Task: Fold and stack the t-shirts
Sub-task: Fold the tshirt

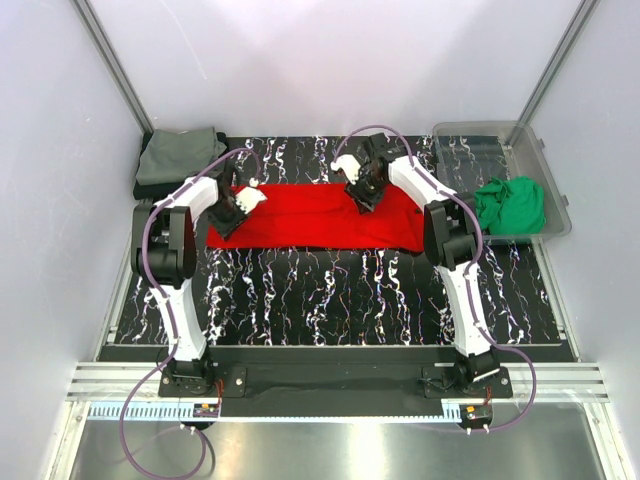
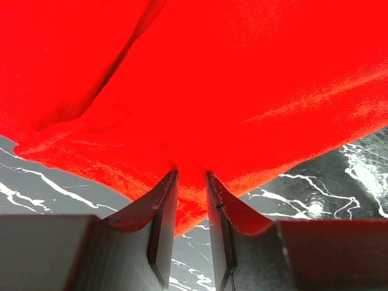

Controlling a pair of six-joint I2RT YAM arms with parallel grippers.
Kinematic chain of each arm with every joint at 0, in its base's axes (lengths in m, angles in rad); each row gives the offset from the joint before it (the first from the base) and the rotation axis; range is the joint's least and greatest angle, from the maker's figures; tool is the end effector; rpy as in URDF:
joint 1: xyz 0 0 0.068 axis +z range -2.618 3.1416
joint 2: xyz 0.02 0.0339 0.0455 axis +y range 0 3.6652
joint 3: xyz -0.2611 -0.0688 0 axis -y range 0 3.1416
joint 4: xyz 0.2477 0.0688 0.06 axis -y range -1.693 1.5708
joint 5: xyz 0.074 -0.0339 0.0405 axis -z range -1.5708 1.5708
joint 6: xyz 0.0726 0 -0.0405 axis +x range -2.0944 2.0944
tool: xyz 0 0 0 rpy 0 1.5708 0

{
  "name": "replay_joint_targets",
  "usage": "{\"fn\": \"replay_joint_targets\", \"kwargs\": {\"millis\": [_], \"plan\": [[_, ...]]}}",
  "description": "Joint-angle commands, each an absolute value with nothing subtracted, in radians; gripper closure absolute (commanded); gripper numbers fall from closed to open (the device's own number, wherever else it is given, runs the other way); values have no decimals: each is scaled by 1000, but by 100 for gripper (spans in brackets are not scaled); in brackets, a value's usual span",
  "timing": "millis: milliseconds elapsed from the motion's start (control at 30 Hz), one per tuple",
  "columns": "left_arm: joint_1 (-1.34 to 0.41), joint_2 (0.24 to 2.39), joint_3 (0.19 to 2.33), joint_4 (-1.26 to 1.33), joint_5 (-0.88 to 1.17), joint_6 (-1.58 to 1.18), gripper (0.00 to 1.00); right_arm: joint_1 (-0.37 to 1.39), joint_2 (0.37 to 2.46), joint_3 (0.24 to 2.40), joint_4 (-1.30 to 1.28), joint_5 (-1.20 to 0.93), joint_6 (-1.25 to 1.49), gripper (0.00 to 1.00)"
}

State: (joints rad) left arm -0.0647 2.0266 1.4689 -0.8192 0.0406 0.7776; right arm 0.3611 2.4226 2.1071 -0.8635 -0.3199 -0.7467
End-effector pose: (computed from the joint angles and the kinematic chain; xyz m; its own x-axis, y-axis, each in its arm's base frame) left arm 0.4041 -0.0291 0.1240 -0.6470 0.7444 -0.1652 0.7386 0.6657 0.1068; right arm 0.4832 0.2069 0.1336 -0.3305 -0.8140 -0.4777 -0.9159 0.3988 -0.0460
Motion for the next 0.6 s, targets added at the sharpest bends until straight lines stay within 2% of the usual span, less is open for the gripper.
{"fn": "replay_joint_targets", "kwargs": {"millis": [0,200,400,500,567], "plan": [[-58,1980,1459,-807,32,762,71,370,2436,2232,-819,-261,-726,54],[-58,1987,1450,-807,31,756,71,380,2511,2387,-816,-242,-712,53],[-58,1942,1411,-808,38,770,70,422,2540,2451,-813,-227,-709,52],[-58,1884,1375,-804,44,837,67,434,2510,2441,-815,-215,-701,52],[-58,1852,1355,-802,51,914,60,437,2485,2430,-813,-210,-690,52]]}}
